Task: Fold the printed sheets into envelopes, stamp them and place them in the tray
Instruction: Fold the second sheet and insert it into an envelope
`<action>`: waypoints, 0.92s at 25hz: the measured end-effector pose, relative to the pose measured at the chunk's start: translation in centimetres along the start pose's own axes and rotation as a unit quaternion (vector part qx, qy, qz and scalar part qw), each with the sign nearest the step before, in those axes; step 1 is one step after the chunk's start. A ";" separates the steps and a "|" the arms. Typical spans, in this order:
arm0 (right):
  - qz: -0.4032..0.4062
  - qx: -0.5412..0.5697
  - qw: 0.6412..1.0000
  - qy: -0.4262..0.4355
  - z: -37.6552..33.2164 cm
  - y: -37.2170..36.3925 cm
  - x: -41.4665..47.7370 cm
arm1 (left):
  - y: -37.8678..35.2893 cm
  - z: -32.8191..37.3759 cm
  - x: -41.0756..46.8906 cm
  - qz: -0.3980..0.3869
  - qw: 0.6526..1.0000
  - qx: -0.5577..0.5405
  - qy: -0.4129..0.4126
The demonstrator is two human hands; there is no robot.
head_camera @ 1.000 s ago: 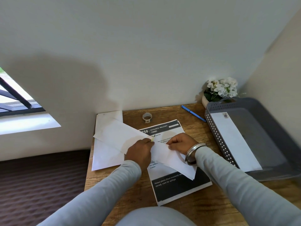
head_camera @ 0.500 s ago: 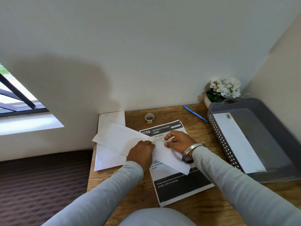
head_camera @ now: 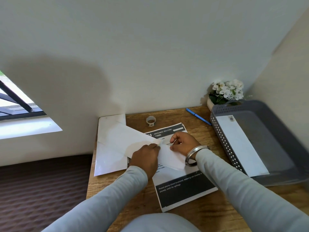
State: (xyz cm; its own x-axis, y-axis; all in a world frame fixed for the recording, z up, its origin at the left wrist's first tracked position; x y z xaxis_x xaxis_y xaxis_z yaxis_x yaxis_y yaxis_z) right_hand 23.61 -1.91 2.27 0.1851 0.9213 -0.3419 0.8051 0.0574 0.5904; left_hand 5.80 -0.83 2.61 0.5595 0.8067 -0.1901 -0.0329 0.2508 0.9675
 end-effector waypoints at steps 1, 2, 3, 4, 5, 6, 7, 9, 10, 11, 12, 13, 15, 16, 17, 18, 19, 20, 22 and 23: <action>0.013 -0.004 1.000 0.003 -0.3 -0.2 0.2 | 0.2 0.3 0.0 0.002 1.000 -0.001 -0.007; 0.025 -0.008 1.000 0.004 -0.6 -0.3 0.3 | 0.3 0.6 -0.1 0.004 1.000 -0.004 -0.013; 0.033 -0.010 0.999 0.005 -0.9 -0.5 0.4 | 0.4 0.8 -0.2 0.005 1.000 -0.010 -0.015; 0.039 -0.008 0.999 0.005 -1.1 -0.7 0.4 | 0.5 0.9 -0.2 0.006 1.000 -0.014 -0.015; 0.040 -0.005 0.999 0.002 -1.2 -0.8 0.3 | 0.5 0.8 -0.2 0.007 1.000 -0.016 -0.013; 0.038 0.002 0.999 -0.004 -1.1 -0.8 0.1 | 0.5 0.6 -0.1 0.009 1.000 -0.013 -0.009; 0.032 0.014 0.999 -0.013 -0.9 -0.6 -0.1 | 0.5 0.2 0.0 0.010 1.000 -0.009 -0.004; 0.014 0.055 0.998 -0.036 -0.4 -0.2 -0.8 | 0.4 -0.5 0.3 0.012 1.000 -0.001 0.003; 0.003 0.071 0.996 -0.044 -0.2 0.0 -1.2 | 0.4 -0.9 0.4 0.013 1.000 0.002 0.005; -0.006 0.079 0.996 -0.051 -0.2 0.3 -1.5 | 0.4 -1.0 0.5 0.012 1.000 0.005 0.004; -0.009 0.085 0.995 -0.058 -0.1 0.5 -1.7 | 0.4 -1.0 0.6 0.013 1.000 0.008 0.002; -0.006 0.092 0.993 -0.066 -0.1 0.6 -1.8 | 0.4 -0.9 0.6 0.014 1.000 0.010 -0.001; 0.011 0.115 0.990 -0.086 -0.2 0.5 -1.6 | 0.5 -0.4 0.5 0.016 1.000 0.010 -0.010; 0.021 0.125 0.987 -0.095 -0.4 0.3 -1.4 | 0.7 0.1 0.5 0.017 1.000 0.009 -0.017; 0.029 0.135 0.985 -0.104 -0.6 0.0 -1.1 | 0.9 0.5 0.3 0.017 1.000 0.006 -0.024; 0.036 0.151 0.982 -0.111 -0.8 -0.3 -0.9 | 1.0 0.9 0.2 0.020 0.999 -0.001 -0.033; 0.041 0.175 0.977 -0.115 -1.0 -0.6 -0.7 | 1.2 1.2 0.2 0.023 0.999 -0.011 -0.041; 0.043 0.202 0.971 -0.118 -1.3 -0.9 -0.6 | 1.3 1.4 0.1 0.029 0.998 -0.019 -0.046; 0.036 0.250 0.959 -0.127 -1.6 -1.1 -0.6 | 1.5 1.2 0.1 0.038 0.998 -0.023 -0.043; 0.029 0.273 0.952 -0.135 -1.7 -1.2 -0.7 | 1.5 0.9 0.2 0.038 0.998 -0.019 -0.036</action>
State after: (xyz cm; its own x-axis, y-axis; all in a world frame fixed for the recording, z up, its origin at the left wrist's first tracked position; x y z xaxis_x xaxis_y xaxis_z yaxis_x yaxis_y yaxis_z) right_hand 21.60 -1.98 3.02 0.3169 0.7796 -0.5402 0.9484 -0.2672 0.1707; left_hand 6.57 -0.76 4.20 0.6126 0.7837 -0.1027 -0.1080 0.2117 0.9713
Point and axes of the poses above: each hand's wrist, its own x-axis towards the middle knuckle, its own y-axis out of the back of the hand, z = x × y, the point moved 4 cm from there along x, towards the middle knuckle
